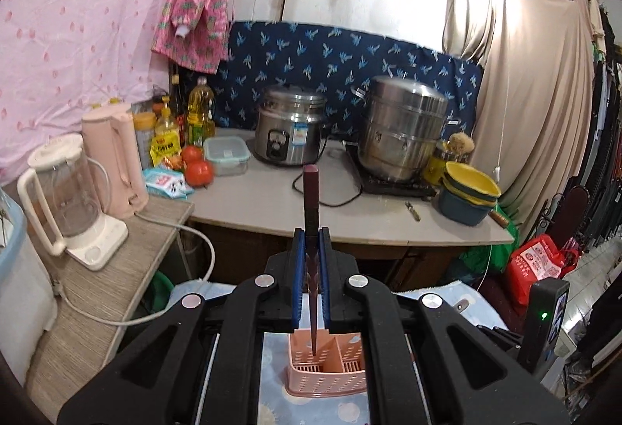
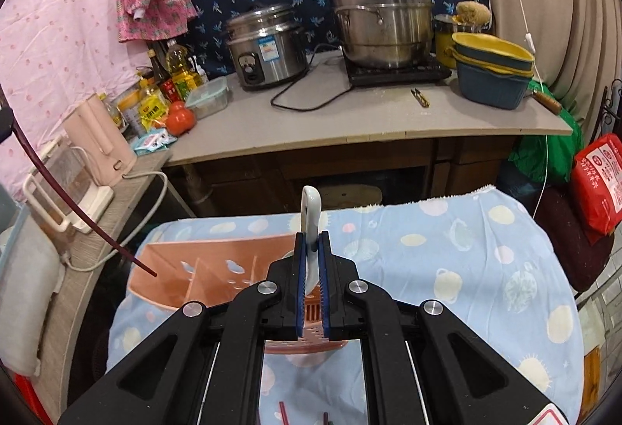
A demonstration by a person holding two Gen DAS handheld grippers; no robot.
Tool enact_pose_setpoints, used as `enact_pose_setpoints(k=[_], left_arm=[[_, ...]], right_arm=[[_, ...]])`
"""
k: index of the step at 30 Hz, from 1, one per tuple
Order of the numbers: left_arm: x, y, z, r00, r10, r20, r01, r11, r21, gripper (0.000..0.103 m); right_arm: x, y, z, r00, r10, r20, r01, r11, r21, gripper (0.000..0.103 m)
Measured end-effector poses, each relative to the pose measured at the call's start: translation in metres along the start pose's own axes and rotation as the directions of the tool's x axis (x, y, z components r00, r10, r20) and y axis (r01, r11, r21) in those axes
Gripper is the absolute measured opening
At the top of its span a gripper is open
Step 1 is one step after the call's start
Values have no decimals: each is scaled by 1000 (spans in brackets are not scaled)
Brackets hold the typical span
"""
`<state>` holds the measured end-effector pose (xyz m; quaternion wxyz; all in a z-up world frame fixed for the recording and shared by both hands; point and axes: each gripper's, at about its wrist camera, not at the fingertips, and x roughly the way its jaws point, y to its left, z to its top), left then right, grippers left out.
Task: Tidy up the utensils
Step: 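Carry chopstick and spoon into the pink basket and open both tools, then move both open tools back down toward the green chopsticks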
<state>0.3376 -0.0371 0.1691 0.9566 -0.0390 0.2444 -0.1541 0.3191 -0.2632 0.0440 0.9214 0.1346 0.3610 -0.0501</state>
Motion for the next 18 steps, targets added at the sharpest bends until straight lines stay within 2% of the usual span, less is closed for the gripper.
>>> enact_pose_setpoints(k=[4,6,7,8,10,18], left_arm=[[27,6,-27,999,20,-50,-20,1000,-10,7],[32,8,-35,998,30,-57,-32,999,-30,11],[34,8,-39,997,43,-59,-45,998,-33,23],[34,7,-42,997,55,-58,-56,998,-27,37],[31,5,-50,994,94,-47,-95,995,-7,49],[11,12,-73,991,101,-90,-104,994,-26,51]], right_arm=[[20,-3,-9,999,9,-40,-9,1000,-4,7],[21,-4,-14,999,0,-32,0,1000,-7,17],[22,-4,-17,1000,-4,-30,4,1000,-9,26],[20,-4,-19,1000,-5,-24,5,1000,-7,30],[16,-6,-23,1000,-3,-17,3,1000,-1,34],[-22,-10,-43,1000,20,12,-20,1000,12,39]])
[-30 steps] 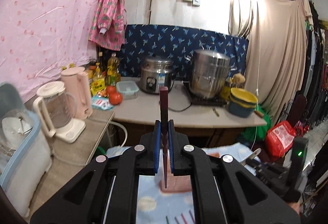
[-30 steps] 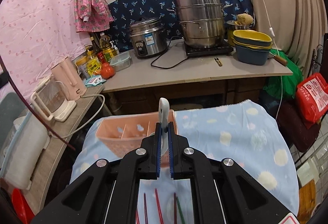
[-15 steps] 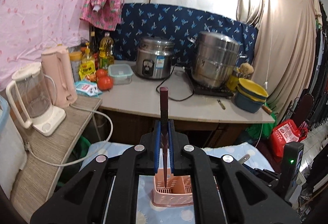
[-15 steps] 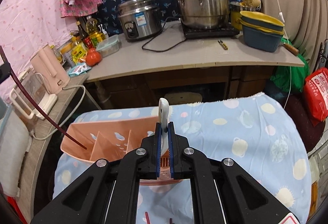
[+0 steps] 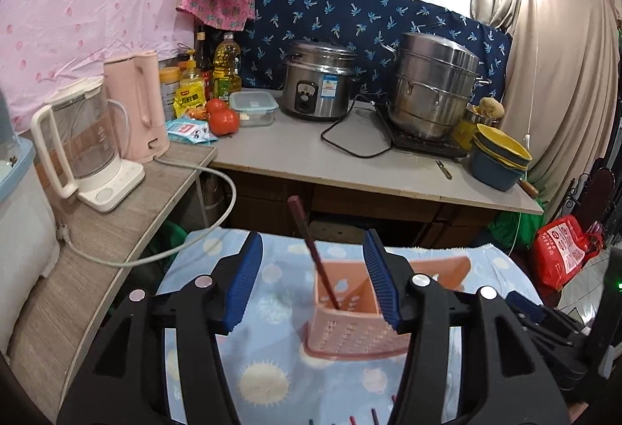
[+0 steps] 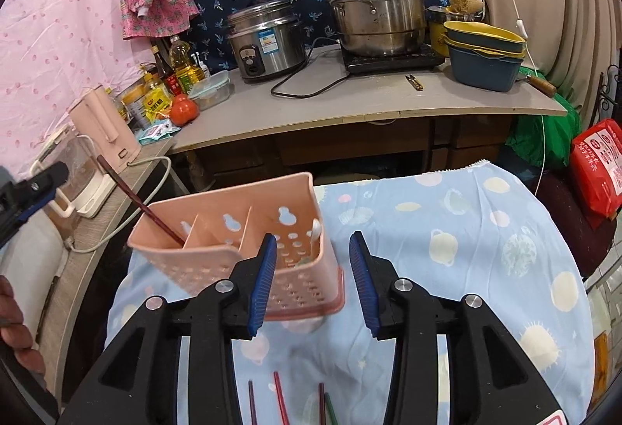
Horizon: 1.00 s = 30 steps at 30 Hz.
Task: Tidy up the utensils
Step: 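Move both open tools back down toward the green chopsticks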
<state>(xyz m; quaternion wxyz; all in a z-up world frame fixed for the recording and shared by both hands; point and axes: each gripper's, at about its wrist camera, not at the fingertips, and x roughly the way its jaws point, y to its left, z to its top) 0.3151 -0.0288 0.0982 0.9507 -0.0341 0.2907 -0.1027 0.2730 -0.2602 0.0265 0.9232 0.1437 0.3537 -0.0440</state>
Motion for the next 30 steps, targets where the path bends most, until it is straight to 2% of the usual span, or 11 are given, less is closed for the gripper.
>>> enact_pose_setpoints(k=[7,16,24,30], left_arm=[[-28,14,-36,999,18,-46,-20,999,-28,51],[-63,28,-105,991,28,-134,-33,999,-33,51],[-82,32,-177,969,21,-248,-30,999,-30,51],[-90,27,-222,946,11,-325,-17,1000,-15,51]], right_arm=[[-44,0,-33,1000,-4,4,5,1000,-10,39],[-92,-11,-108,997,-40,-58,39,999,-26,39],[-115,-31,-180,986,-90,-139,89,996,-12,39],[-122,-37,-218,977,-99,-190,99,995,-9,39]])
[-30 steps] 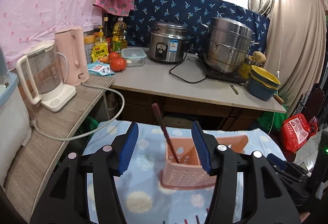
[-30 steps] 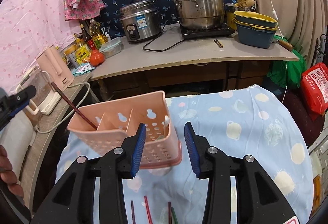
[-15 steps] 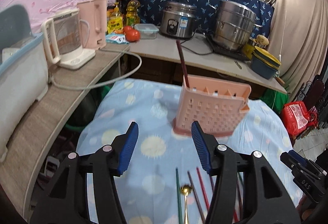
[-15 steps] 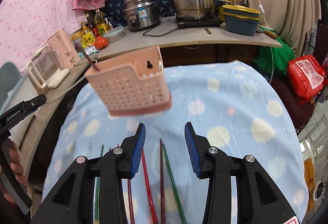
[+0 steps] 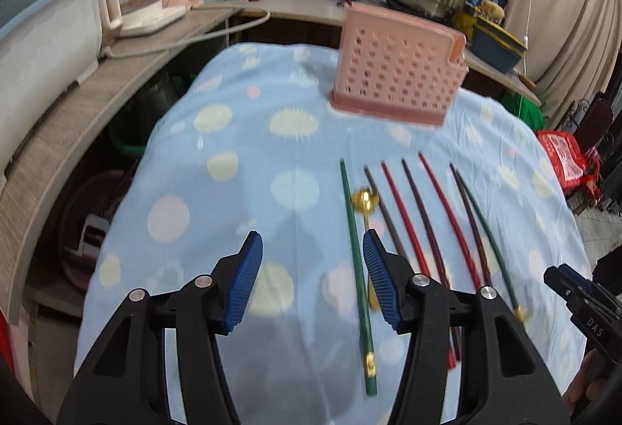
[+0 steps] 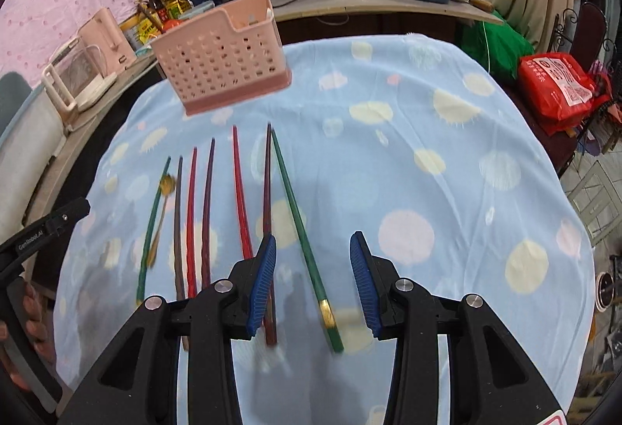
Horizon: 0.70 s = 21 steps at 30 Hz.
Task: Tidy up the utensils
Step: 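Move both open tools back down toward the green chopsticks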
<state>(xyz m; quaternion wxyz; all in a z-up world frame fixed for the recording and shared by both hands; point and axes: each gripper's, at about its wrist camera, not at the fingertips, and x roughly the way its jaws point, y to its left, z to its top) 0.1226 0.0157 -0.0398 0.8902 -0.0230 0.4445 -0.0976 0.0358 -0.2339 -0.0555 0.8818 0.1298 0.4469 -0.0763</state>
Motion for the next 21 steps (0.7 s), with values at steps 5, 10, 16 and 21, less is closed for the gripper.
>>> enact_pose_setpoints(k=[5,10,16,21], left_arm=[[6,-7,-33,998,2,-57,-1,1000,19,51],[10,-13,-60,996,-1,-92,6,999,44,51],[12,-18,-74,993,-13,-114,19,999,49,51],[12,-23,-78,993,-28,-118,35,998,57,51]], right_arm=[[6,0,-25,999,-5,-34,5,1000,1,39],[13,-3,-39,998,-11,-54,12,1000,21,38],[16,-1,-41,998,-27,-49,27,1000,0,36],[23,-1,-39,998,-33,-52,33,999,-11,35]])
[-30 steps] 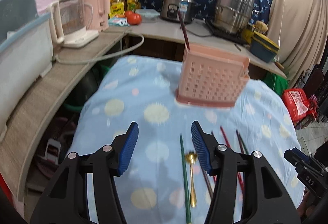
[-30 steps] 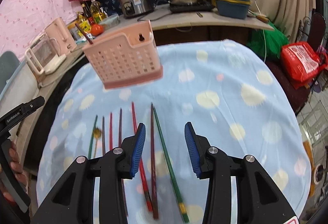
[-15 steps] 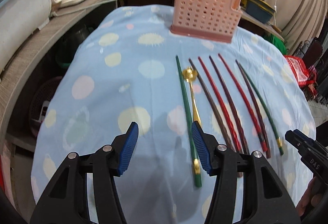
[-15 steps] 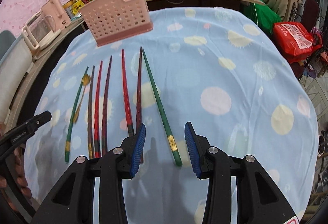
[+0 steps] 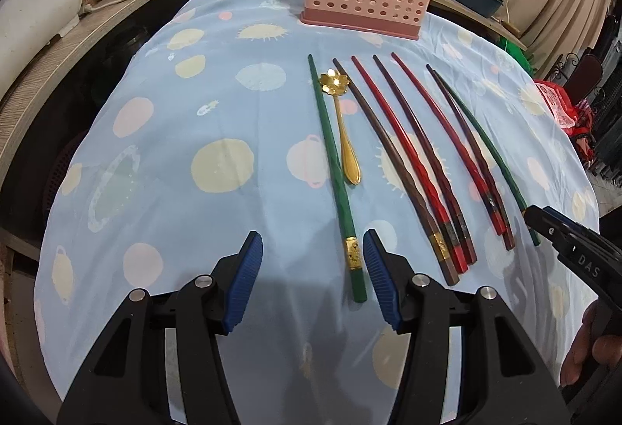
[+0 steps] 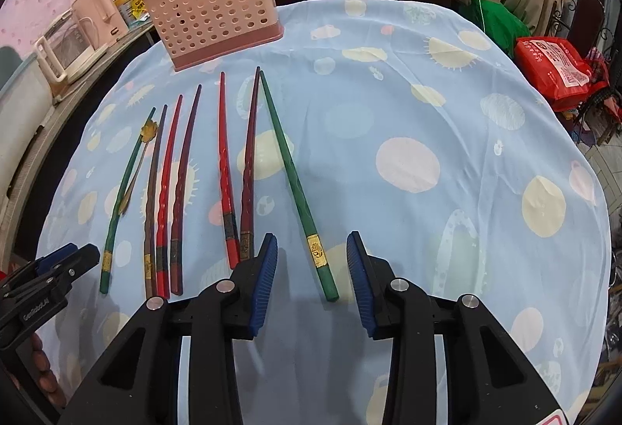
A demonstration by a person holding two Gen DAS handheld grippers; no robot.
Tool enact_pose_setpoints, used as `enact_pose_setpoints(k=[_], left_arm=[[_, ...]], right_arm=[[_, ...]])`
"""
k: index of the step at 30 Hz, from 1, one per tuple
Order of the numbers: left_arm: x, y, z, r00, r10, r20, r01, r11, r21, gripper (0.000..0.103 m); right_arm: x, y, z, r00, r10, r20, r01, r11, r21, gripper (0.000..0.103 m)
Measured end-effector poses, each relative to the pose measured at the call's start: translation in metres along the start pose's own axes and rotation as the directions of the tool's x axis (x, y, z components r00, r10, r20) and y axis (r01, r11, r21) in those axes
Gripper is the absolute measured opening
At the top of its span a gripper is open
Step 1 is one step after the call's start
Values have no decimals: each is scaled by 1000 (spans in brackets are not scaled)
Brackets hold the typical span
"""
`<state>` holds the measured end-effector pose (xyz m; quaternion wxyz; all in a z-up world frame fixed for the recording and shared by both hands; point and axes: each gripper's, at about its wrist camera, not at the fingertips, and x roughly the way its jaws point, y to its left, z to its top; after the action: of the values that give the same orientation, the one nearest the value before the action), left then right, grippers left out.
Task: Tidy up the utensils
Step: 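Move both open tools back down toward the green chopsticks, then grasp a green chopstick with the right tool while the left tool grasps another green chopstick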
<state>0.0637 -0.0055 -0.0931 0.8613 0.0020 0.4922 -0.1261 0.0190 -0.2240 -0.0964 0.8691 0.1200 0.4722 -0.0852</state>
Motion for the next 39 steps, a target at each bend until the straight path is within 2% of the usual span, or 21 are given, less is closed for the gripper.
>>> enact_pose_setpoints(k=[6,10,14,17,19,26,33,39], left_arm=[[4,-6,-2,1000,-3,-13,3,1000,21,51],[7,-7,-4,1000,-3,-17,3,1000,28,51],[8,-9,-4,1000,-8,-17,9,999,44,45],[10,-9,-5,1000,-15,-21,16,998,55,33],[9,-9,-6,1000,-17,-20,18,998,59,30],[9,-7,-6,999,-30,-28,32,998,61,11],[2,1,-8,998,-54,-34,55,998,33,7],[-15,9,-5,998,-55,-2,55,998,10,7]], right_arm=[[10,0,-2,1000,2,-24,-3,1000,-6,18],[10,0,-3,1000,-2,-21,2,1000,-10,13],[10,-1,-3,1000,-2,-22,2,1000,-9,12],[10,-1,-3,1000,-3,-22,3,1000,-10,11],[10,-1,-3,1000,-2,-22,2,1000,-11,10],[9,-1,-5,1000,1,-24,-2,1000,-10,10],[2,0,-10,1000,14,-21,-14,1000,-8,9],[-15,3,-5,999,37,15,-37,999,-9,8]])
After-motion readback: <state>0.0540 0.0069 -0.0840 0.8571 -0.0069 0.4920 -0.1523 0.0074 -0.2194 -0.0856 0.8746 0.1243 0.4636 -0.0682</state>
